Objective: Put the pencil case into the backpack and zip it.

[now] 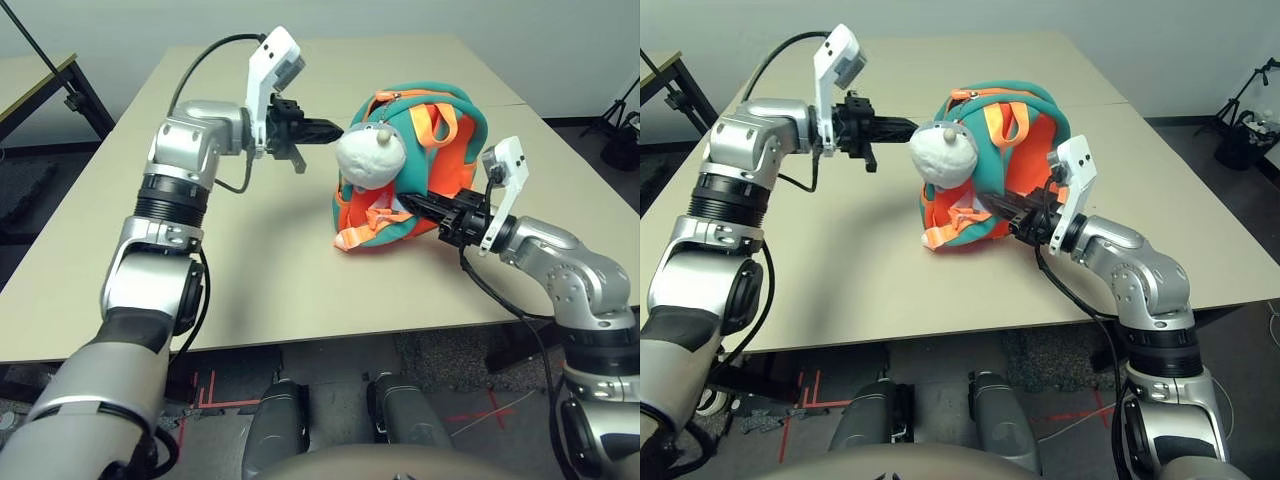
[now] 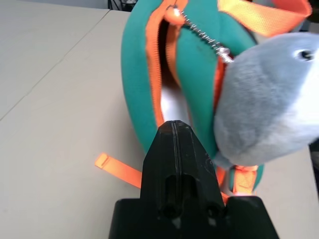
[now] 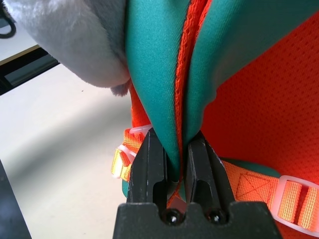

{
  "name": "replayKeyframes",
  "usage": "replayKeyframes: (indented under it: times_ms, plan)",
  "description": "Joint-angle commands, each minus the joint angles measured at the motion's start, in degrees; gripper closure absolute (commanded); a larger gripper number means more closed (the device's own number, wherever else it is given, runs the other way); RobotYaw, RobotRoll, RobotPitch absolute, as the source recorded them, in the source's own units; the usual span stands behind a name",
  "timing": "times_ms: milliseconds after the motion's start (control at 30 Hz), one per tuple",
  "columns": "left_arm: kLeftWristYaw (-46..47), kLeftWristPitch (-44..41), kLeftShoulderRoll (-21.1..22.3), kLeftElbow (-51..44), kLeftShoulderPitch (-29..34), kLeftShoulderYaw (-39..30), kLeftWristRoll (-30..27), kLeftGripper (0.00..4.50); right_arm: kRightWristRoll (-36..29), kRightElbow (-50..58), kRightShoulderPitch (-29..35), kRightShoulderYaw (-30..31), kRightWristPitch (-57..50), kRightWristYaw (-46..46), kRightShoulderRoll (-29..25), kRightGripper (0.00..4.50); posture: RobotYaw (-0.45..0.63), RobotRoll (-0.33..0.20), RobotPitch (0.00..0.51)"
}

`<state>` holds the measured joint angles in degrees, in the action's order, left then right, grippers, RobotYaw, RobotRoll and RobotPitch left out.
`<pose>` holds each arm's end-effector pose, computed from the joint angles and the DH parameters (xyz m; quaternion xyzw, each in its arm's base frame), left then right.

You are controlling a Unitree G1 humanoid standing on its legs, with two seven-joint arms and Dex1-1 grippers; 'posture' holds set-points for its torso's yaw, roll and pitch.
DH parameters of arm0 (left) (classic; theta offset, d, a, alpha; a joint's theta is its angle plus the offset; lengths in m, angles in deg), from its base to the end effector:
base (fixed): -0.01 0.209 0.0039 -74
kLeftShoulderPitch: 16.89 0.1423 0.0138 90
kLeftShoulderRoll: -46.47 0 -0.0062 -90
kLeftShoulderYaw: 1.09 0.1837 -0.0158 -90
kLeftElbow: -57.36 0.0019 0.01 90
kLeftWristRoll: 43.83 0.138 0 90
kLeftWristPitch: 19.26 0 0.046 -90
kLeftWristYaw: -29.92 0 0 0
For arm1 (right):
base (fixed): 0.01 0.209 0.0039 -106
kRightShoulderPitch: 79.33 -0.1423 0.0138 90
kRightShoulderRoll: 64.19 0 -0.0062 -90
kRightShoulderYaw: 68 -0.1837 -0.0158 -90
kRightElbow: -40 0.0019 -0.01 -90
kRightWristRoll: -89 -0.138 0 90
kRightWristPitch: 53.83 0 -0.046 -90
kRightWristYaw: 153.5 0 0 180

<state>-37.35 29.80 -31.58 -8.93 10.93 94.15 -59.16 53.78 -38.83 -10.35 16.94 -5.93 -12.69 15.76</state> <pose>0.3420 0.1810 0.2600 0.0873 0.0913 -0.5565 0.8212 0.2531 -0.2057 0.1507 0.0719 0.0670 0.4239 0.9004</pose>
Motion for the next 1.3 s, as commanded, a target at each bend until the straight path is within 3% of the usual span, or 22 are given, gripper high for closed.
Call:
replayKeyframes:
  times_ms: [33, 67, 167, 500, 900, 1300]
  plan:
    - [-2.66, -4.56, 2.53, -4.95, -0.92, -1.16, -3.72, 4.50, -0.36, -0.46, -0.59, 2.28, 0.04, -2.10, 0.37, 4.30, -0.12, 0.000, 0.014]
    - [-3.50, -6.03, 3.06, -6.10, -1.25, -1.37, -5.01, 4.50, -0.24, -0.57, -0.65, 2.34, 0.08, -2.23, 0.35, 4.30, -0.12, 0.000, 0.014]
    - [-4.80, -8.34, 4.22, -8.15, -2.28, -2.03, -7.63, 3.93, 0.01, -0.79, -0.73, 2.46, 0.19, -2.50, 0.34, 4.30, -0.12, 0.000, 0.011]
    - [-4.72, -8.78, 4.76, -8.48, -5.12, -1.71, -10.16, 0.02, 0.64, -0.64, -0.43, 2.41, 0.26, -2.86, 0.32, 4.30, -0.13, 0.000, 0.006]
    - [-5.42, -6.95, 3.10, -12.50, -2.50, 3.98, -8.94, 0.00, 0.93, -0.58, -0.51, 2.43, 0.20, -3.03, 0.38, 4.30, -0.13, 0.000, 0.006]
    - [-3.85, -1.06, -2.21, -5.85, -1.70, 9.11, -4.43, 0.00, 0.89, 0.05, -0.10, 2.34, 0.24, -2.57, 0.70, 4.30, -0.15, 0.000, 0.008]
